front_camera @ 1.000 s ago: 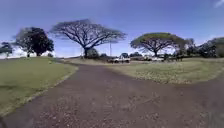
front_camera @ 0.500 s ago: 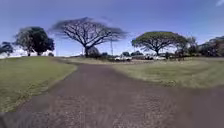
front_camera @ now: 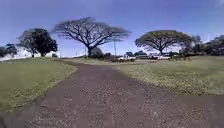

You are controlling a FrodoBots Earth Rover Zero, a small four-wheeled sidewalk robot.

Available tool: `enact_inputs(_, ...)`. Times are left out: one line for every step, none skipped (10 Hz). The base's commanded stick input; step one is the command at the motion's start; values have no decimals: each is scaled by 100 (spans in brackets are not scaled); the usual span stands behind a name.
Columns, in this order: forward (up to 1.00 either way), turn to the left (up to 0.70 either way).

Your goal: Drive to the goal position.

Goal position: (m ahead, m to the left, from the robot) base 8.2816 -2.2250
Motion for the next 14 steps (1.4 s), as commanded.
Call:
enact_inputs(100,3)
enact_inputs(100,5)
enact_inputs(100,38)
enact_inputs(100,40)
enact_inputs(100,38)
enact_inputs(100,1)
enact_inputs(100,1)
enact_inputs(100,5)
enact_inputs(100,25)
enact_inputs(100,36)
enact_inputs(100,34)
enact_inputs(100,17)
enact_inputs(100,4)
enact_inputs(100,3)
